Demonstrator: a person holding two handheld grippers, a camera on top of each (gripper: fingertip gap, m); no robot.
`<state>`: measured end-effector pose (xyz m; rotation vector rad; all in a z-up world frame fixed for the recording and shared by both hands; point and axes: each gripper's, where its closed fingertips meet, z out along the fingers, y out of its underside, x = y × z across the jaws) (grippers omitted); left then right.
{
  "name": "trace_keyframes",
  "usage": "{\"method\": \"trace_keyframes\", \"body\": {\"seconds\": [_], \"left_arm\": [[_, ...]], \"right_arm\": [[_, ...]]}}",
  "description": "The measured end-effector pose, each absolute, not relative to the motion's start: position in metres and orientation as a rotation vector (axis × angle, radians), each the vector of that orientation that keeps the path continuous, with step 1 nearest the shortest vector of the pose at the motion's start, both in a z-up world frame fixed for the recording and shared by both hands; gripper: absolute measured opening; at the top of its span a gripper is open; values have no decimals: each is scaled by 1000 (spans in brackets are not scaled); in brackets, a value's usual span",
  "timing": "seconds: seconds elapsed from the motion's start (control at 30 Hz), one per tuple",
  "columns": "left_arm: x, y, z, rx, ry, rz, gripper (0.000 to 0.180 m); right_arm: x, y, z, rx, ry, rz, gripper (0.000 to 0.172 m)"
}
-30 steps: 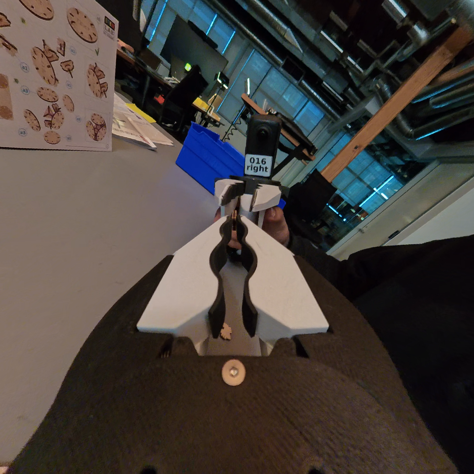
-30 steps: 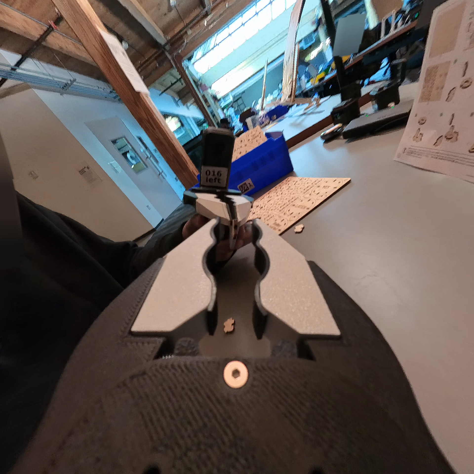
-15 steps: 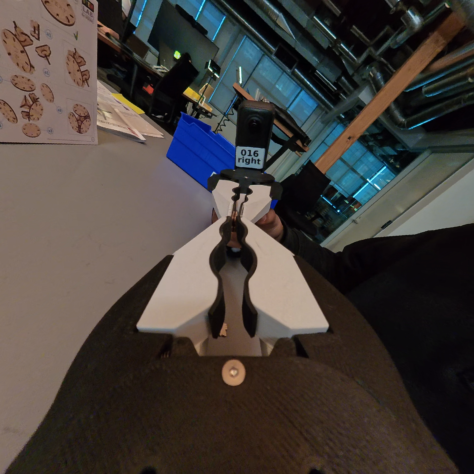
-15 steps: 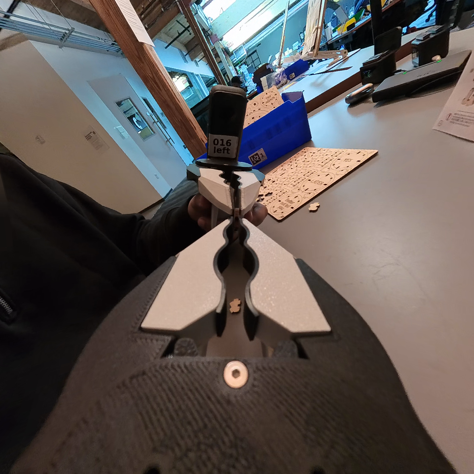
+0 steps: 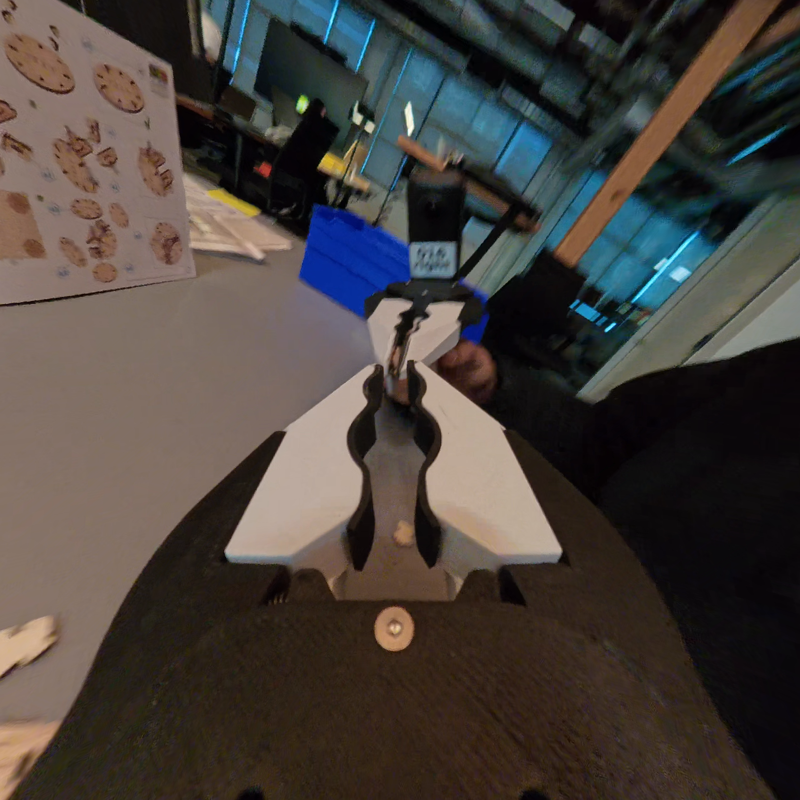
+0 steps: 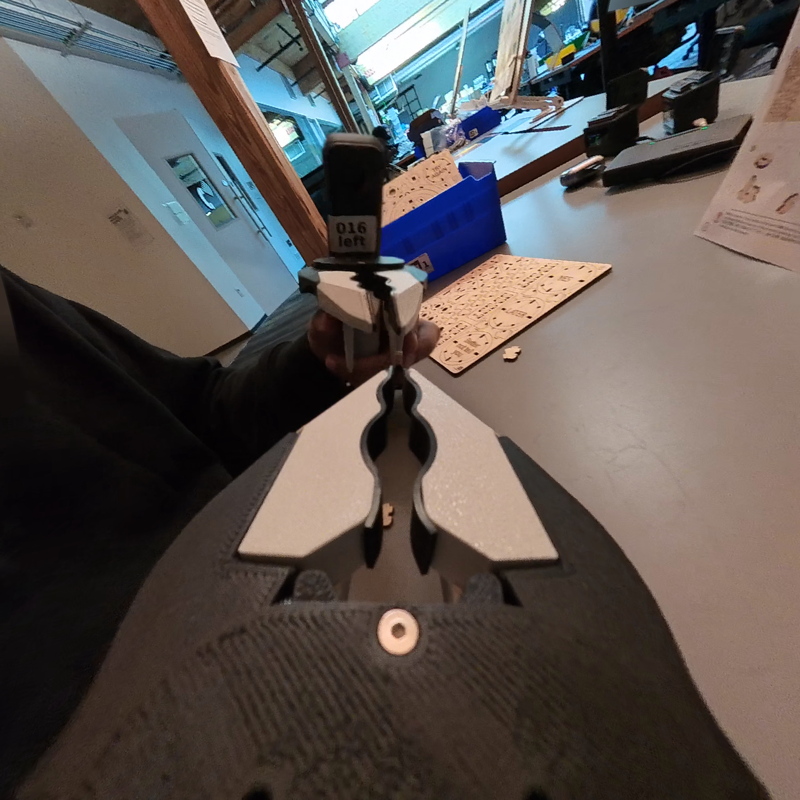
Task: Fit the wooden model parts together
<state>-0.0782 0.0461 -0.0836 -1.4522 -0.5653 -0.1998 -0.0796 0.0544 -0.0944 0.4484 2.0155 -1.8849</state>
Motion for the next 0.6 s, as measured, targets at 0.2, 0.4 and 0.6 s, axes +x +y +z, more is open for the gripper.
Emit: {"method": "trace_keyframes", "body": {"seconds": [0.2,0.4,0.6], "left_arm": [[-65,36,-160,-2069,-504,77,33],[-56,41,-192,-2262,-477,118,38],[-60,42,-198,-2306,-475,177,26]], "right_arm": [[-86,55,-108,495,2075,-1840,0],[-86,55,-115,480,2137,-1810,0],[-82,53,-120,442,2189,-1780,0]]}}
